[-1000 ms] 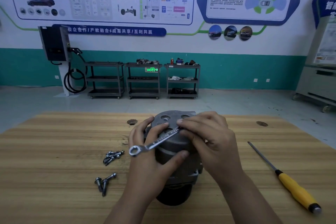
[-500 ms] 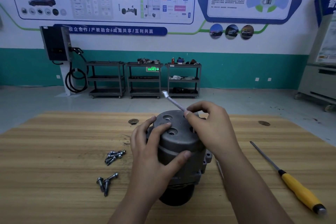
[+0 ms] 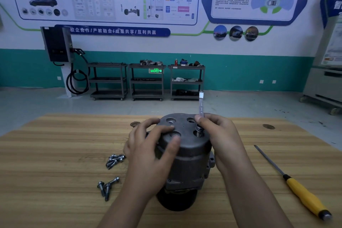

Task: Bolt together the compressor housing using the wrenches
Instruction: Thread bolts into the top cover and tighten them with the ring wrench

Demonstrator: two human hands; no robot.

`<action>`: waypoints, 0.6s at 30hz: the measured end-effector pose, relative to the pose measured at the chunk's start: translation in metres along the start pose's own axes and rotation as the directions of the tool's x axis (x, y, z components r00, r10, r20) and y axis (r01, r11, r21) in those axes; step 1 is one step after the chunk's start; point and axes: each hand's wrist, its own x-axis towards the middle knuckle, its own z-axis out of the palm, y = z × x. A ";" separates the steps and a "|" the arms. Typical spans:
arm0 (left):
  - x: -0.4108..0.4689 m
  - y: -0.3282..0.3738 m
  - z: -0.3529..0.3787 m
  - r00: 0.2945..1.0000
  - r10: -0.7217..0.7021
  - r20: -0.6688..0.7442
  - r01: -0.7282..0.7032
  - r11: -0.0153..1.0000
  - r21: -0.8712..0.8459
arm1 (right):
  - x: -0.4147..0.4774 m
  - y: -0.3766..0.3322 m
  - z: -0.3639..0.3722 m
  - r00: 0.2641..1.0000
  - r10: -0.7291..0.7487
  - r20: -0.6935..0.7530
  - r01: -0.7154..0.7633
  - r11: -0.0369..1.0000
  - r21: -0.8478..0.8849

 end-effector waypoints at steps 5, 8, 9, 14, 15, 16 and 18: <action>0.039 0.032 -0.006 0.996 -0.035 0.087 0.029 0.997 0.074 | -0.004 0.003 0.000 0.992 -0.113 -0.048 0.111 0.993 -0.043; 0.065 0.053 0.002 0.970 -0.039 0.238 0.037 0.999 0.013 | -0.004 0.006 0.001 0.987 -0.148 -0.058 0.144 0.987 -0.066; 0.075 0.061 0.008 0.949 -0.057 0.310 0.058 0.998 0.007 | -0.003 0.008 0.001 0.985 -0.160 -0.059 0.155 0.985 -0.081; 0.113 0.091 0.037 0.843 -0.118 0.525 -0.008 0.973 0.231 | -0.004 0.015 0.002 0.982 -0.188 -0.003 0.185 0.970 -0.159; 0.115 0.094 0.042 0.835 -0.096 0.542 -0.050 0.967 0.249 | -0.006 0.017 0.000 0.977 -0.211 0.036 0.214 0.963 -0.164; 0.116 0.096 0.045 0.822 -0.071 0.565 -0.092 0.962 0.255 | -0.008 0.018 -0.004 0.974 -0.218 0.069 0.227 0.959 -0.168; 0.113 0.098 0.047 0.798 -0.006 0.603 -0.175 0.955 0.241 | -0.012 0.022 -0.012 0.972 -0.188 0.141 0.209 0.966 -0.151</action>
